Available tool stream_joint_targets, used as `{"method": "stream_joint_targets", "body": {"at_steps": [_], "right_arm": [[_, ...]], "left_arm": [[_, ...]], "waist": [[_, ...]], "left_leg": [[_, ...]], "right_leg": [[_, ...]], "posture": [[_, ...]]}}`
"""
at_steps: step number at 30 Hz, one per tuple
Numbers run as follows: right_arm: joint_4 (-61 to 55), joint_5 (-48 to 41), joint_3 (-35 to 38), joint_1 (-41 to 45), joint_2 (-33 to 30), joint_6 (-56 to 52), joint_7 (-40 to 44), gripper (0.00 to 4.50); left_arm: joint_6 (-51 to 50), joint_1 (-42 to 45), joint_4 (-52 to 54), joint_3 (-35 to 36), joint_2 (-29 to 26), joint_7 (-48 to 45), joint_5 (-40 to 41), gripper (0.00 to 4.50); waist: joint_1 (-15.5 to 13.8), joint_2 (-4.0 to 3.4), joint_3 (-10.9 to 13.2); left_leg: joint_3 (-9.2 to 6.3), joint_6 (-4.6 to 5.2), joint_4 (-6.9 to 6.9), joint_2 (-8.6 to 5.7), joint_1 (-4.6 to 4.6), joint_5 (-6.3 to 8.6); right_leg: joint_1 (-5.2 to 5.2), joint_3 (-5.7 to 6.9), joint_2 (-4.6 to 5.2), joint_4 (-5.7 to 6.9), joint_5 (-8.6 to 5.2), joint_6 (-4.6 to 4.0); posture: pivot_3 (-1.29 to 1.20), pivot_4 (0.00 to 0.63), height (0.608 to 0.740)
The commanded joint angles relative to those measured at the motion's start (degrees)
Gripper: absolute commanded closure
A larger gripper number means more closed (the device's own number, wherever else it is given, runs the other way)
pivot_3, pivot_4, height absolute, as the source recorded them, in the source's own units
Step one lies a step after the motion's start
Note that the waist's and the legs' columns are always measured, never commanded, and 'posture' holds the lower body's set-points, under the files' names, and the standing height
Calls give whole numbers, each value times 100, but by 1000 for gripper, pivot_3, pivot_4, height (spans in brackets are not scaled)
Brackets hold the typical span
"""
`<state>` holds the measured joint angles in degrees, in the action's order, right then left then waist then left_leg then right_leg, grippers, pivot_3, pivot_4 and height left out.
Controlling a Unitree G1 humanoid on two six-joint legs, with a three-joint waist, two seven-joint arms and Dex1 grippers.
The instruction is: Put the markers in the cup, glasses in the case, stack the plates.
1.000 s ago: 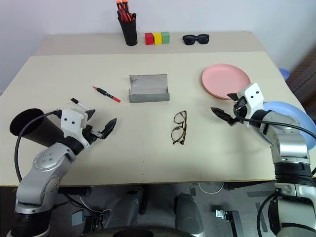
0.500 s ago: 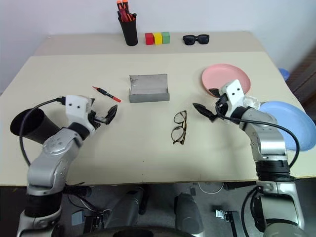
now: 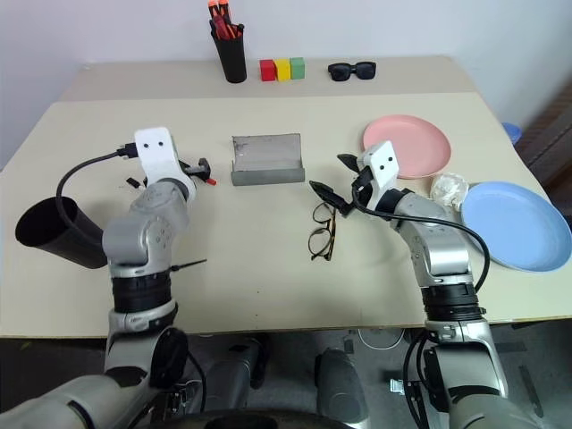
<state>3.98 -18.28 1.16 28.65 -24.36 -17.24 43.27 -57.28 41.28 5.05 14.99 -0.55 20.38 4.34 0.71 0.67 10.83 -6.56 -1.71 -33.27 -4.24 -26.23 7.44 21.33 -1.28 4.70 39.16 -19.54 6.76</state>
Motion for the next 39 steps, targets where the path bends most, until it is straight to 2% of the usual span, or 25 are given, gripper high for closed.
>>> {"method": "stream_joint_targets", "body": {"at_steps": [1,12,17,19,21,25,27,32,35,39], "right_arm": [[-496,-131,-45,41,125,-78,-59,0],[-1402,-508,-320,-220,-54,-643,419,0],[-1648,-459,-417,-289,-20,-786,298,0],[-1713,-477,-440,-311,6,-839,244,0],[-1740,-483,-458,-325,23,-861,212,0],[-1707,-467,-467,-358,47,-842,187,0],[-1675,-466,-464,-372,56,-822,187,0],[-1380,-339,-496,-325,128,-570,187,0],[-1252,-331,-522,-242,174,-508,229,0],[-1243,-394,-599,-155,284,-450,320,0]], "left_arm": [[50,608,-686,270,45,463,-158,54],[878,2033,-3716,1261,-17,1039,289,54],[1435,2508,-4935,1694,-187,1487,586,54],[1604,2613,-5245,1816,-268,1695,680,555],[1735,2689,-5477,1851,-351,1855,733,1318],[1874,2794,-5725,1801,-449,2014,787,3534],[1902,2823,-5779,1762,-474,2057,800,4438],[2495,2733,-5306,1097,-474,1439,539,4481],[3280,2412,-4342,287,-561,581,172,4481],[3850,1472,-2301,-147,-791,-524,303,4481]], "waist": [[0,0,0],[1,4,1],[6,6,2],[7,7,2],[6,6,1],[6,6,0],[-7,7,0],[-2,10,1],[8,10,1],[68,7,-1]], "left_leg": [[0,-1,-1,-1,0,0],[-2,-1,-2,-3,-1,0],[-2,-2,-2,-3,-2,0],[-2,-2,-2,-3,-1,0],[-2,-2,-2,-3,-1,0],[-2,-3,-4,-3,0,-1],[-3,-5,-5,-4,0,-2],[-3,-6,-7,-4,-1,-3],[0,-22,-4,-5,-4,-13],[6,-35,11,0,-3,-20]], "right_leg": [[0,0,0,1,0,0],[3,2,1,6,1,3],[4,3,1,6,1,4],[4,2,1,6,1,4],[4,2,2,7,1,4],[4,2,1,12,1,5],[3,3,1,15,1,5],[4,3,0,17,2,5],[8,1,0,15,2,5],[16,-6,-2,14,2,4]], "posture": [[0,150,734],[0,150,734],[0,150,734],[0,150,734],[0,150,734],[0,150,734],[0,150,734],[0,150,734],[0,150,734],[0,150,734]]}}
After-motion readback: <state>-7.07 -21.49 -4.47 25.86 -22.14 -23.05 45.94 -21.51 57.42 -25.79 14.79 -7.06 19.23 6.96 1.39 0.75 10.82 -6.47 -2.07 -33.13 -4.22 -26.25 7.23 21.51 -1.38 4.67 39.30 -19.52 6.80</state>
